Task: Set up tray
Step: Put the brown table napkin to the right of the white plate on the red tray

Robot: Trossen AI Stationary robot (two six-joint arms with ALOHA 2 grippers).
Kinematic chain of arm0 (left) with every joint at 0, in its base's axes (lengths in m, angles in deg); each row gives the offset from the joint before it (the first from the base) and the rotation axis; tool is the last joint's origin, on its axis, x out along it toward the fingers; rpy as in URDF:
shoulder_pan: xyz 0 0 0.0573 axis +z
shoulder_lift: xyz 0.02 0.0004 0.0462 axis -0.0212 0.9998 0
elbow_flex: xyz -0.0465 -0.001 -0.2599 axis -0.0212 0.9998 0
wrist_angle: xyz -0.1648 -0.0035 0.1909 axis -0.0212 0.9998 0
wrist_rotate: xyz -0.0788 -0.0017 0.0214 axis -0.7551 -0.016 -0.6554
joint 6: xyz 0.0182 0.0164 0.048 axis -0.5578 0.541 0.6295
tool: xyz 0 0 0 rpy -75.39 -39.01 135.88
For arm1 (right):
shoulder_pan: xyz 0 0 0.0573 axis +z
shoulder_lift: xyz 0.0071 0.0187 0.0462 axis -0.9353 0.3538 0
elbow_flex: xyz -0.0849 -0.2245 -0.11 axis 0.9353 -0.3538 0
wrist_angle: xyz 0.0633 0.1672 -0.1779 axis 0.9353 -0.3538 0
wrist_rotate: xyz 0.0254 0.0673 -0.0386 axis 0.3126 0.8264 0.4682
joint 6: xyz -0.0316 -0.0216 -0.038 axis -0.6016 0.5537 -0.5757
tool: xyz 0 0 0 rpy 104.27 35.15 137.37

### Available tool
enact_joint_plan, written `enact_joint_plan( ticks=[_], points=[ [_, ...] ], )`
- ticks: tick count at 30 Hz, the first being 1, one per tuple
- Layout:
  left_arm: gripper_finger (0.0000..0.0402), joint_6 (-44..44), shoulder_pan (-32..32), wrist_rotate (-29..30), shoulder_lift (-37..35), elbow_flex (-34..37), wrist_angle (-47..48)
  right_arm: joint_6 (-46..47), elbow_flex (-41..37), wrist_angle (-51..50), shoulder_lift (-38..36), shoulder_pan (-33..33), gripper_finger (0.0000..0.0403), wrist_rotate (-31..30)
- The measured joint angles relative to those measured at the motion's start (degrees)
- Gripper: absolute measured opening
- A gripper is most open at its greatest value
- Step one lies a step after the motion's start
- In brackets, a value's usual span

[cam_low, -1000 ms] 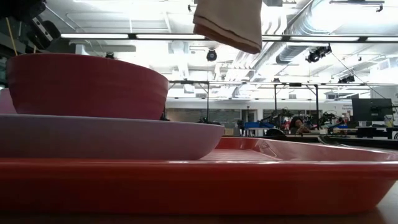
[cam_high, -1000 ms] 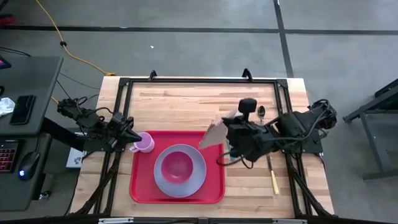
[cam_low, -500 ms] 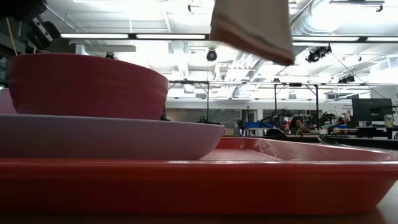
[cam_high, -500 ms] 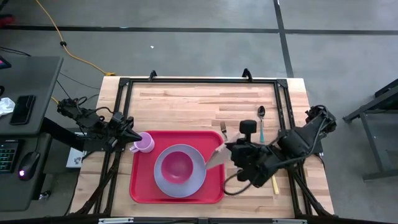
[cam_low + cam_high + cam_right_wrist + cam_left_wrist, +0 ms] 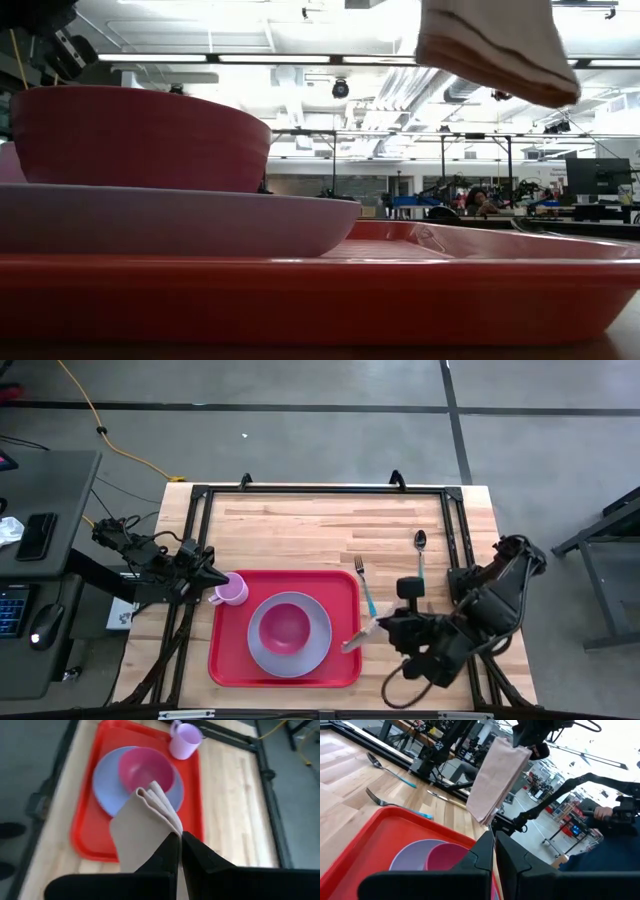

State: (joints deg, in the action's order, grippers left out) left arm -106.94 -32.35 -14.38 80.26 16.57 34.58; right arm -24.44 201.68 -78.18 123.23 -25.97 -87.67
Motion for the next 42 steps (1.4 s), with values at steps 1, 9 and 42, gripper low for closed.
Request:
enact_joint_plan(
  ticks=[1, 9, 42],
  points=[
    [0.0049, -0.01, -0.01, 0.05, 0.0, 0.0, 0.02, 0.45, 0.0, 0.06, 0.12, 0.47, 0.0, 0.56],
    [0.0049, -0.94, -0.02, -0.71, -0.02, 0.0, 0.04, 3.92, 0.0, 4.84, 2.83, 3.41, 0.0, 3.06],
    [0.0049, -5.95, 0.0, -6.18, -0.02, 0.0, 0.5, 9.56, -1.08, 12.51, 9.93, 1.63, 0.0, 9.15]
  ],
)
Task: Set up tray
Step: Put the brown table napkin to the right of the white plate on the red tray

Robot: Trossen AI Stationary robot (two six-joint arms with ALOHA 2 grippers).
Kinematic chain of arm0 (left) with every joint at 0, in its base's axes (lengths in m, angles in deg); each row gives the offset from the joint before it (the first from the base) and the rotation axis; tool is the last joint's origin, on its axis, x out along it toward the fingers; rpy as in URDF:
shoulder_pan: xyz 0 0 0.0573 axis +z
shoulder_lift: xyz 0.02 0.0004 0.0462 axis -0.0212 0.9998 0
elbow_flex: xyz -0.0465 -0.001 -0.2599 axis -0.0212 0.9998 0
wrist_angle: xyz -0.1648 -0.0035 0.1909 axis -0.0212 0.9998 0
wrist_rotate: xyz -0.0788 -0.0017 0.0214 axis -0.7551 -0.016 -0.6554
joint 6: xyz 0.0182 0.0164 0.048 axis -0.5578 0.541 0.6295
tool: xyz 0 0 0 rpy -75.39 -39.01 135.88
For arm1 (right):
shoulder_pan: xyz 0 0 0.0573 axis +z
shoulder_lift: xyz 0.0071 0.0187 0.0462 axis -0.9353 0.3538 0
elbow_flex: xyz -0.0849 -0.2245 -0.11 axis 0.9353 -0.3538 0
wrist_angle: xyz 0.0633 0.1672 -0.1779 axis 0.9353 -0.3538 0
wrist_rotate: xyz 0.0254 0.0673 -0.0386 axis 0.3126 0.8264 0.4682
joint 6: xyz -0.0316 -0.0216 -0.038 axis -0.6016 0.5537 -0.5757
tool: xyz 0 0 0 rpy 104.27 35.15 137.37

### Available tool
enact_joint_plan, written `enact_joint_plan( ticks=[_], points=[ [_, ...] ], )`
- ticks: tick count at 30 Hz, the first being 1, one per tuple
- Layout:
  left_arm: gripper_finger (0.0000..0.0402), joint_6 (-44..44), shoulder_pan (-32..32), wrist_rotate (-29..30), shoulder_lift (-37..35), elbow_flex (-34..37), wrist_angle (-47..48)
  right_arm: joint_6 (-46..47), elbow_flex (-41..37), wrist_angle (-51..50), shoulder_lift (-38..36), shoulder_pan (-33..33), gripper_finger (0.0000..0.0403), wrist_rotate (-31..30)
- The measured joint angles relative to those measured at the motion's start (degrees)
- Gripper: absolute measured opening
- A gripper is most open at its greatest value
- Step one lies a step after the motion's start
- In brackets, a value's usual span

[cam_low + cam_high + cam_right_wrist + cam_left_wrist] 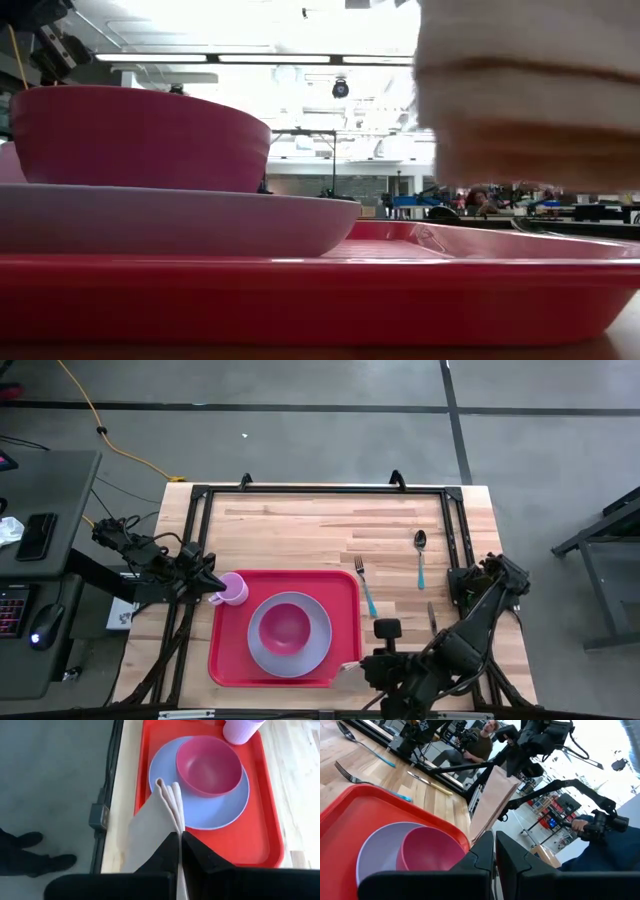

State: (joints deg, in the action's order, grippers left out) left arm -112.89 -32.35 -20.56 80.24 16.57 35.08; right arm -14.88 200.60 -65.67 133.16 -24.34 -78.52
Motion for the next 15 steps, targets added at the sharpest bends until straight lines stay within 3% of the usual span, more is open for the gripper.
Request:
enact_joint_plan(
  ticks=[15],
  points=[
    [0.0049, 1.51, -0.02, 0.01, 0.01, 0.0, -0.02, -6.96, -13.58, 3.49, -0.04, -6.79, 0.0, 6.55]
  ],
)
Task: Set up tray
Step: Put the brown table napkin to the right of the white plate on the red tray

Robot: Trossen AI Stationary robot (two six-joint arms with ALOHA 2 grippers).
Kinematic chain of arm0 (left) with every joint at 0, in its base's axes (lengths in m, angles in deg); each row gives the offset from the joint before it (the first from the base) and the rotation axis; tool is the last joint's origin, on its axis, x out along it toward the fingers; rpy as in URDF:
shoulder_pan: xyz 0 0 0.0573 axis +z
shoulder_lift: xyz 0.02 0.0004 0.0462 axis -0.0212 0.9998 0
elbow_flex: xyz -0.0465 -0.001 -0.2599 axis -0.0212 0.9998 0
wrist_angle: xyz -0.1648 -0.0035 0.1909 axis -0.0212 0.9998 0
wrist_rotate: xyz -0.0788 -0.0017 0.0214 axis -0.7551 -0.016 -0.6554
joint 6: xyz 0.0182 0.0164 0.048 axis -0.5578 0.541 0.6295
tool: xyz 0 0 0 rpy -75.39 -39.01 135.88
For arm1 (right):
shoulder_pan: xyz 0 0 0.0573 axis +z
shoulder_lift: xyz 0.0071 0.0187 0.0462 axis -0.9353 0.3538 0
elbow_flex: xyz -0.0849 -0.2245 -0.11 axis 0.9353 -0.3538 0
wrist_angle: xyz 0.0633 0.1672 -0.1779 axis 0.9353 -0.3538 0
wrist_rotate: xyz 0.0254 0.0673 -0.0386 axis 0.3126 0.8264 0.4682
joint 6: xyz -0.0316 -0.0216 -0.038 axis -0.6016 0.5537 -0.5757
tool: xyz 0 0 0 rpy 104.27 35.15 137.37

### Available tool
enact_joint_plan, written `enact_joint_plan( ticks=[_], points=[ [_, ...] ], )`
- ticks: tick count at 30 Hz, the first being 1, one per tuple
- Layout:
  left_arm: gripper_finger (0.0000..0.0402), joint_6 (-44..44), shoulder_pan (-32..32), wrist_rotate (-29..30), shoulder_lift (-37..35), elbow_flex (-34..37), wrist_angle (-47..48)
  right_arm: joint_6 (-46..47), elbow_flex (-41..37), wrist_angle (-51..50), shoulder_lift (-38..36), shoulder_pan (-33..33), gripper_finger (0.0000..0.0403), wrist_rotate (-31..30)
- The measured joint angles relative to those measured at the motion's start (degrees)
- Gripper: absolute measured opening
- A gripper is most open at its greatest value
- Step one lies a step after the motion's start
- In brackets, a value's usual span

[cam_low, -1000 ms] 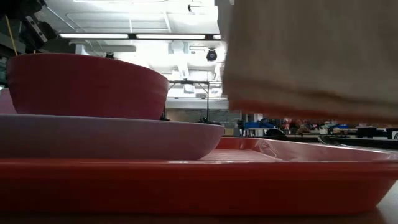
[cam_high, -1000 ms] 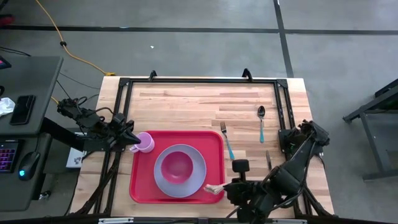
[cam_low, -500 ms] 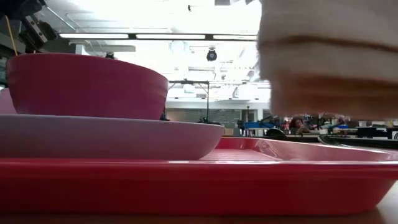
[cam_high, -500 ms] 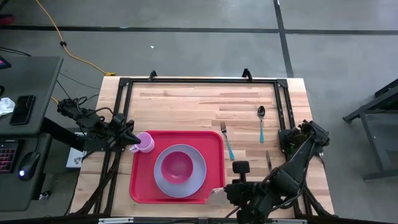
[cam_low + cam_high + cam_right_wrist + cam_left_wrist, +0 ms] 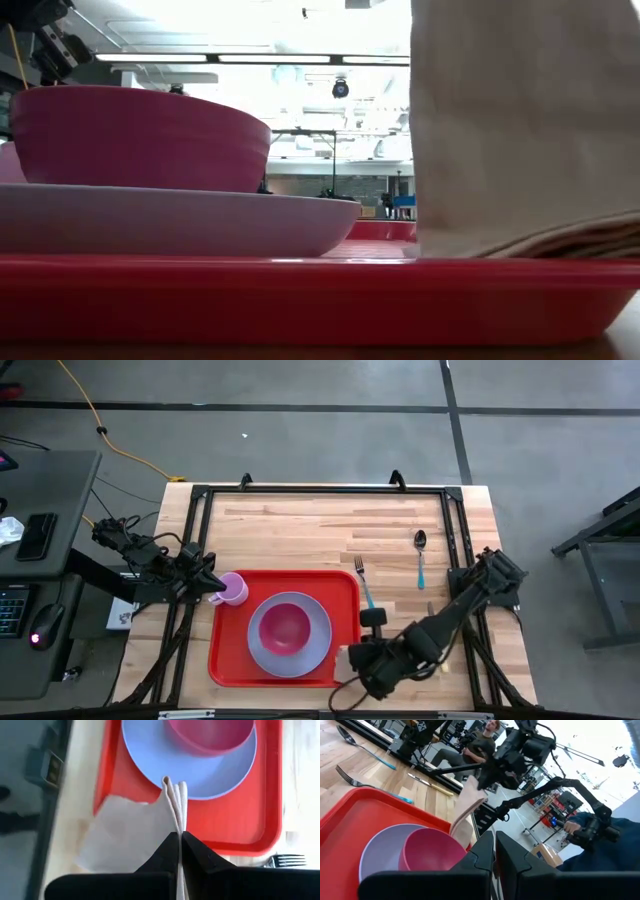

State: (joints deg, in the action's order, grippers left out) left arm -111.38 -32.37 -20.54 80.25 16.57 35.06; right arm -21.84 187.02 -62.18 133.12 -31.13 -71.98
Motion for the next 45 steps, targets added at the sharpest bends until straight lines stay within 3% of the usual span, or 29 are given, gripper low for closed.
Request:
enact_joint_plan(
  ticks=[25, 45],
  points=[
    [0.0049, 0.2, 0.01, -0.63, 0.01, 0.0, 0.0, -15.66, -15.08, 12.33, 0.0, -17.07, 0.0, 14.28],
    [0.0049, 0.22, 0.0, -0.63, 0.01, 0.0, 0.0, -24.89, -16.62, 13.7, 0.0, -28.45, 0.0, 17.28]
  ],
)
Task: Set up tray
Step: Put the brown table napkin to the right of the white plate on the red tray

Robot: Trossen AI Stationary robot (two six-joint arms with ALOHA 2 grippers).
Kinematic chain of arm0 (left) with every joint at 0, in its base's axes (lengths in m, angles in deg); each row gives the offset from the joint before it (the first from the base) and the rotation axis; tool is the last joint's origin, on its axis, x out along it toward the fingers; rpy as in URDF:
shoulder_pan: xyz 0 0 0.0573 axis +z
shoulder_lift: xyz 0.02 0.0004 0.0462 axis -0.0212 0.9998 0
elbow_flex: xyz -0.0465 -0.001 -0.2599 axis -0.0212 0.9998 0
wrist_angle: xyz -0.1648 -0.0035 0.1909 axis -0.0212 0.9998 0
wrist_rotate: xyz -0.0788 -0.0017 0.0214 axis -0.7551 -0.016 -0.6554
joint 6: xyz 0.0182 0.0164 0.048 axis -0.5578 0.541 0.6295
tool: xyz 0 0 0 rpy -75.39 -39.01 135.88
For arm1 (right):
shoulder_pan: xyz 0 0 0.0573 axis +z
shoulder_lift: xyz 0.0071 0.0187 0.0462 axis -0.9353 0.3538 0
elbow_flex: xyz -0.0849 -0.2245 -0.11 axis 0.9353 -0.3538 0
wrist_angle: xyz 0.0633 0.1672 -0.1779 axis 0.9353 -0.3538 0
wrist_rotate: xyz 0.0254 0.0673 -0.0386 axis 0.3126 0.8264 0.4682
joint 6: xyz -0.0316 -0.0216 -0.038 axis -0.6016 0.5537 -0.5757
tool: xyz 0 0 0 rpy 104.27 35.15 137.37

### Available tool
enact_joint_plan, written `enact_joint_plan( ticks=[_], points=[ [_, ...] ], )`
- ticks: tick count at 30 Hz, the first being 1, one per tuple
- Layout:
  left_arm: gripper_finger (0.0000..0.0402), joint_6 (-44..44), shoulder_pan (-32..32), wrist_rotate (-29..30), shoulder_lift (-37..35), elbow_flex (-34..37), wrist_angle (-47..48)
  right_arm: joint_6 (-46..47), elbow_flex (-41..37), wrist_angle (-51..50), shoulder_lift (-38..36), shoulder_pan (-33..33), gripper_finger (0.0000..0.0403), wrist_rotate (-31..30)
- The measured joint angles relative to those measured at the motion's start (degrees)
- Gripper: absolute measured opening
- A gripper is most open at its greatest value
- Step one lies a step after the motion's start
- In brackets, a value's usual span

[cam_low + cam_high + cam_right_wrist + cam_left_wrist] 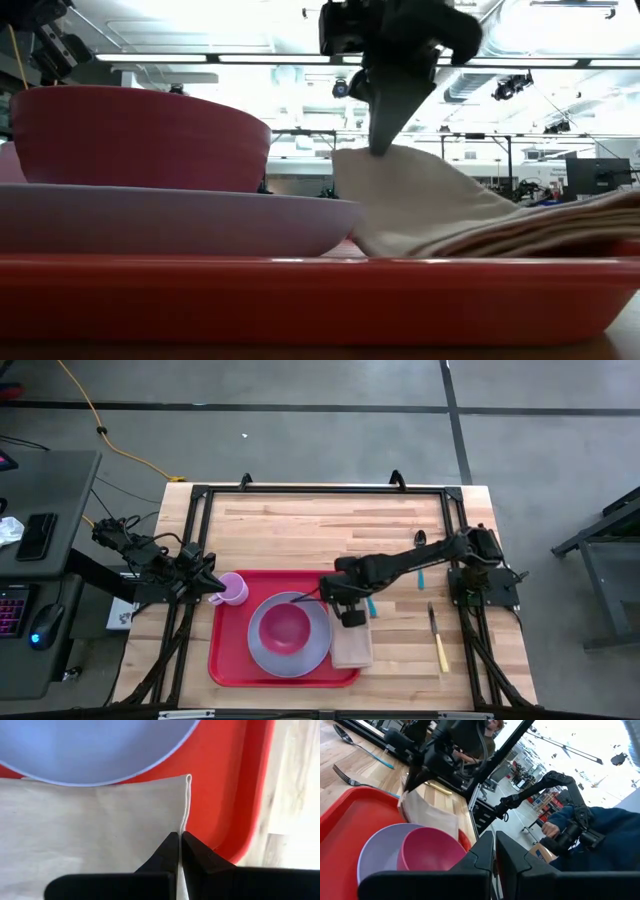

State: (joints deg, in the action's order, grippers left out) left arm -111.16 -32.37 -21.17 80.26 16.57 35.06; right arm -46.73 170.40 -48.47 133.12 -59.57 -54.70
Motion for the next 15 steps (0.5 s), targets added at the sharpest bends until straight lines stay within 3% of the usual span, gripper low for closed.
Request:
enact_joint_plan(
  ticks=[15],
  points=[
    [0.0049, 1.29, 0.0, 0.02, -0.02, 0.0, -0.2, -2.54, 0.02, 0.58, 3.69, -1.72, 0.0, 5.94]
  ],
)
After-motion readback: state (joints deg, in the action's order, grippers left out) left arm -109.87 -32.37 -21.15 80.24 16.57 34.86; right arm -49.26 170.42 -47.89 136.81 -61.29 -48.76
